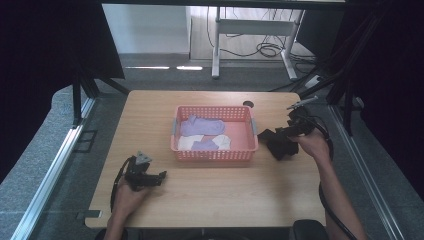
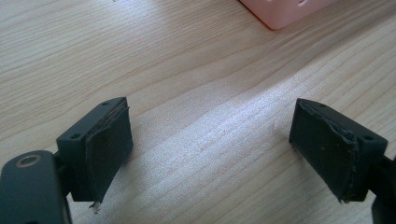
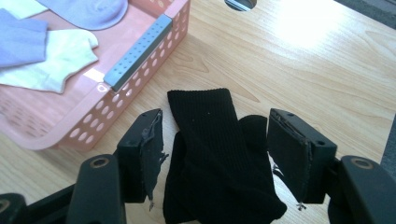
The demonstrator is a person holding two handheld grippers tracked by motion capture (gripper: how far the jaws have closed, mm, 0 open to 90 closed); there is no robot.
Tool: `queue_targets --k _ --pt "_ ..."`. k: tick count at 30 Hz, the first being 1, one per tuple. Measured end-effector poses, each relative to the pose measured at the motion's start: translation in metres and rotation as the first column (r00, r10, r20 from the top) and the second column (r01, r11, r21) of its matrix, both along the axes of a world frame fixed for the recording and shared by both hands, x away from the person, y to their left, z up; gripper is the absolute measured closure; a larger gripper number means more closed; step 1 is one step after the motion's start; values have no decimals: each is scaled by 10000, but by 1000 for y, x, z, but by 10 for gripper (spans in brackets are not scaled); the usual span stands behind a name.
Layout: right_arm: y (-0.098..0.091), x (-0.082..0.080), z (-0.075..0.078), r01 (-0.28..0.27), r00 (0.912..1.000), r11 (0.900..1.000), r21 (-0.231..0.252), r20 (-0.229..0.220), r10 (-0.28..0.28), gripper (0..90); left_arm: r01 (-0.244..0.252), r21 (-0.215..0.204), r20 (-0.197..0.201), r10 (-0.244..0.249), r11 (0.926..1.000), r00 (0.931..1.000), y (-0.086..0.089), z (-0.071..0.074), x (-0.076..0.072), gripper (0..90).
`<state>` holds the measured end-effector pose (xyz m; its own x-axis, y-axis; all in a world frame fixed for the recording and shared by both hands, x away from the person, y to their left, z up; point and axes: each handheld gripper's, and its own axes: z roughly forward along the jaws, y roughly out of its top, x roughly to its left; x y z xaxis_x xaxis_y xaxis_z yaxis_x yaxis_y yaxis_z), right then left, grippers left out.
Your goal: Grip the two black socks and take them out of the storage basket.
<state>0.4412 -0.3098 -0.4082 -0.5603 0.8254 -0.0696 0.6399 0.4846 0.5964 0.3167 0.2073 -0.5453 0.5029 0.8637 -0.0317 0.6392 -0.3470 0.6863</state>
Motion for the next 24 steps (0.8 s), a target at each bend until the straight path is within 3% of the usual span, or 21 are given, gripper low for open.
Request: queue_targets --k 11,24 --pt "3 -16 11 -325 9994 9994 83 156 323 325 33 53 -18 -33 10000 10000 0 0 0 129" --pt "17 -41 17 -1136 9932 9927 417 315 1123 288 47 75 -7 -47 10000 10000 0 0 0 129"
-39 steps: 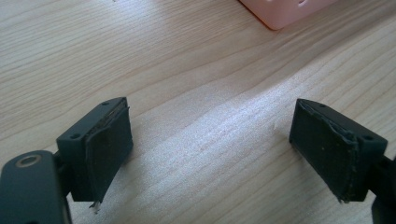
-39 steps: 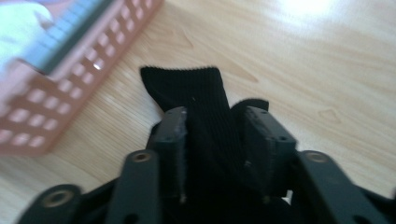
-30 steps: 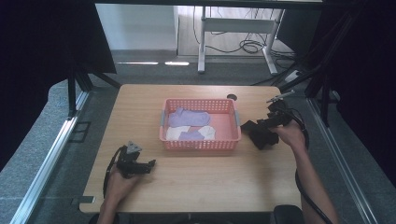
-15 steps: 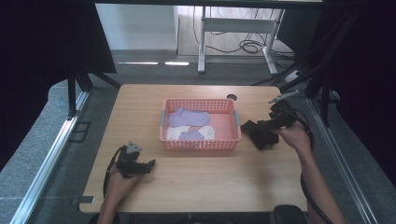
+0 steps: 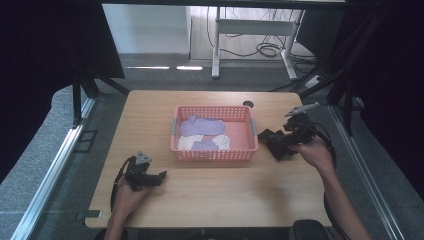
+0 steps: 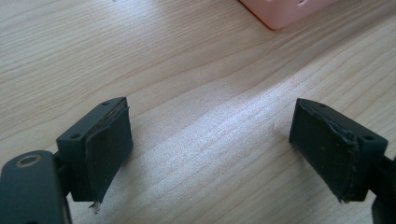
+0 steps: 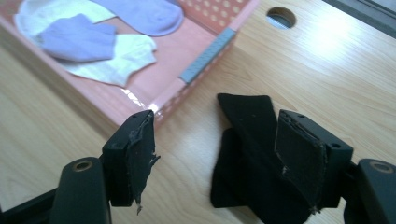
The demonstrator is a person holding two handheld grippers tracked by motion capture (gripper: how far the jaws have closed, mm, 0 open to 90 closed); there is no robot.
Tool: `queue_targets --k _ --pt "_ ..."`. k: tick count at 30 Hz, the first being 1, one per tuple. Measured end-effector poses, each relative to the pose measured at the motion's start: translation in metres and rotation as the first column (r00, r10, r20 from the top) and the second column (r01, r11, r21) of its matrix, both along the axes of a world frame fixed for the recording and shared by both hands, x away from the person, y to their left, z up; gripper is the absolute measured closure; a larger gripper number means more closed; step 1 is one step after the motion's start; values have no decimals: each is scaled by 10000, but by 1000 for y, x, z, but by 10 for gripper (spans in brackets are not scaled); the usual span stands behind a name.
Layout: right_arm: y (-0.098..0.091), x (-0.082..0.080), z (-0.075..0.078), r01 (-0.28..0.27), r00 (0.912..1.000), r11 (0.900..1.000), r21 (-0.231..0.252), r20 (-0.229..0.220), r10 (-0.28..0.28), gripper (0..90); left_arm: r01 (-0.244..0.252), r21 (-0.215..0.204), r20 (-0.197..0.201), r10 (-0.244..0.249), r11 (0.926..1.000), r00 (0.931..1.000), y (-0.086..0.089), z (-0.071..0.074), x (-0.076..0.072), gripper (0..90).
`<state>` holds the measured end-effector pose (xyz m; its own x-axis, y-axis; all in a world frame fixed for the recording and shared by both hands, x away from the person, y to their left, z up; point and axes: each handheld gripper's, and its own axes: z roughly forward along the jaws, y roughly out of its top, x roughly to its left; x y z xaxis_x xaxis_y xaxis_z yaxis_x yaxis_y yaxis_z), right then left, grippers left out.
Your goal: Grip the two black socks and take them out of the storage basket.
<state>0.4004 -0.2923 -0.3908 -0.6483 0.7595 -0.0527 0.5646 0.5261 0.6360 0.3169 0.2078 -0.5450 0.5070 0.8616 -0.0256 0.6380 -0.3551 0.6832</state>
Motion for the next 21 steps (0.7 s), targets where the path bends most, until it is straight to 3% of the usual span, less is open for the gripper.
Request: queue_targets --k 9,21 --pt "18 -18 -2 -481 9988 9988 98 -9 481 234 6 -7 32 -6 10000 10000 0 0 0 129" --pt "33 -33 -36 -823 9960 9966 -1 -347 823 223 -7 -13 -10 7 10000 10000 0 0 0 129"
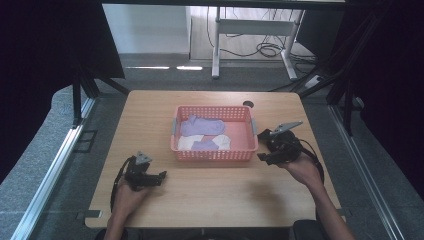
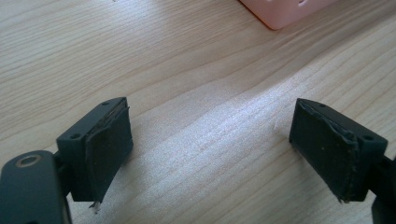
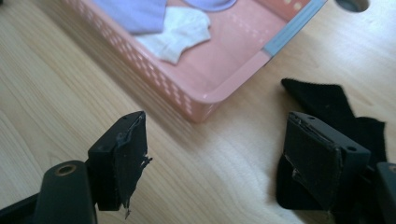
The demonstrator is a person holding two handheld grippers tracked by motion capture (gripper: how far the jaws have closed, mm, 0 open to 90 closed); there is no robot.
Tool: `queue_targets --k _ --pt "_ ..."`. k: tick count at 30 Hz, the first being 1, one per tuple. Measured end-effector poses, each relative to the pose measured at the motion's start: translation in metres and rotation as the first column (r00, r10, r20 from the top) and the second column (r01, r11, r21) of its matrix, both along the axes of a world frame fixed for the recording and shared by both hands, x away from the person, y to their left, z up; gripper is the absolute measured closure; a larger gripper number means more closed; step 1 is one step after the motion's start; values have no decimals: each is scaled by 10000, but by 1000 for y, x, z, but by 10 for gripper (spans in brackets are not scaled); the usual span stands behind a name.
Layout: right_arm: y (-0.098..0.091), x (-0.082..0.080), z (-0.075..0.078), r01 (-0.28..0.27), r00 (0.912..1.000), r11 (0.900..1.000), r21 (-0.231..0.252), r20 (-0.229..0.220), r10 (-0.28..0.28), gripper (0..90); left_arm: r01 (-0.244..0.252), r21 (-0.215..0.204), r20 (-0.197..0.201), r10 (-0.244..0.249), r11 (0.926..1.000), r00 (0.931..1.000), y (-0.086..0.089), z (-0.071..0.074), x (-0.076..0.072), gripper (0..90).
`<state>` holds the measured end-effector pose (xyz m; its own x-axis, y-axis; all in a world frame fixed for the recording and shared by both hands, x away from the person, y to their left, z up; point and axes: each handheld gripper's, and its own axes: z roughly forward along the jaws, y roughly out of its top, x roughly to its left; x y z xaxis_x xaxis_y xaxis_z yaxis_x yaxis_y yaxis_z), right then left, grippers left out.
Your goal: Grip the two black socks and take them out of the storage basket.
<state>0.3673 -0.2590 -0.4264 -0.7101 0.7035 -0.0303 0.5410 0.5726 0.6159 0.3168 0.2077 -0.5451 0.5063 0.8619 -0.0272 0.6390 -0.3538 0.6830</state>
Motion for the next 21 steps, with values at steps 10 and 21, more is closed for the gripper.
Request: queue_targets --k 10,21 --pt "6 -14 -35 -128 9997 9999 73 -222 130 230 -34 -62 15 34 10000 10000 0 0 0 129" --pt "13 -23 -75 -166 9987 9998 128 -485 172 225 -13 -43 32 13 10000 10000 0 0 0 129"
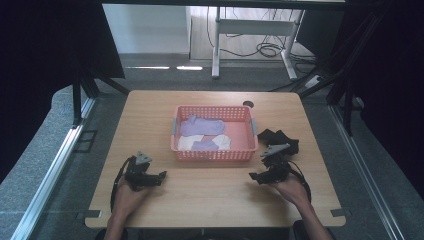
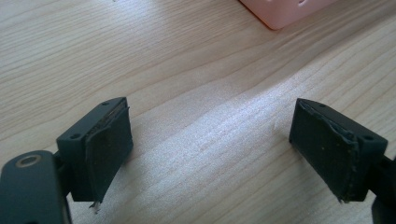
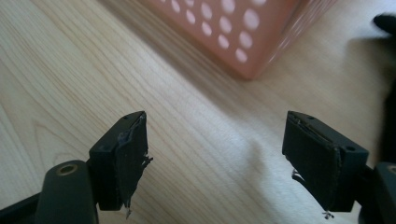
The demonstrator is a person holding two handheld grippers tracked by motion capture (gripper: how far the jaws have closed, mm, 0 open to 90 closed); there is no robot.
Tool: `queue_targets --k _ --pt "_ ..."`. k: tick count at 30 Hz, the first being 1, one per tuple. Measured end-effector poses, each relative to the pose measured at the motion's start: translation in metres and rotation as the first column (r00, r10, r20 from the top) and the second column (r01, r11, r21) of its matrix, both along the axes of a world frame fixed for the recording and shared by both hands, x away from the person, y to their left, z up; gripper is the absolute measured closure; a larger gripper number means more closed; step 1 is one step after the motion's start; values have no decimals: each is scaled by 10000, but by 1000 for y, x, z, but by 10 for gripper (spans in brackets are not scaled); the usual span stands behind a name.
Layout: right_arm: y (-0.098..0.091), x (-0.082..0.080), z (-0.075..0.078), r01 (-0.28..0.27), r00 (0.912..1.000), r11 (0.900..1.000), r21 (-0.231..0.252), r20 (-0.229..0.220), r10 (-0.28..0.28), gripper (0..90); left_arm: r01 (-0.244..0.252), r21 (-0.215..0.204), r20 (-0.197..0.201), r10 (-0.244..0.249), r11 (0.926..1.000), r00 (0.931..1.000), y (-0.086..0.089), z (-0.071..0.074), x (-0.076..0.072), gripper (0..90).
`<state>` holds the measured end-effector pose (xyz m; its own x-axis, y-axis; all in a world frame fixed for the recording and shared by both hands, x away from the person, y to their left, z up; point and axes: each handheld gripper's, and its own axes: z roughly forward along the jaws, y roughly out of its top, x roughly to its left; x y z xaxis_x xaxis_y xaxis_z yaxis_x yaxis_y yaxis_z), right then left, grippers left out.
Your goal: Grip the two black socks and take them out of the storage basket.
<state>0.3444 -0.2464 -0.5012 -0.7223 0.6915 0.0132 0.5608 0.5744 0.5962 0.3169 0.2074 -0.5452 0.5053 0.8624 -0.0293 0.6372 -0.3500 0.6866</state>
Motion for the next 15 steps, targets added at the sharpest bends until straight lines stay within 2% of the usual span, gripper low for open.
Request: queue_targets --k 3,6,8,15 --pt "1 -2 -11 40 10000 9999 128 -36 -40 222 0 2 1 0 10000 10000 0 0 0 129" --pt "1 -2 -21 -25 10000 10000 -35 5 25 213 -14 -9 -7 14 10000 10000 0 0 0 130" --pt "1 -3 -26 -40 10000 9999 -141 71 41 171 -44 -46 8 44 10000 10000 0 0 0 129" --pt "-1 -6 -30 70 9994 9998 208 332 -77 162 -12 -6 -4 12 10000 10000 0 0 0 129"
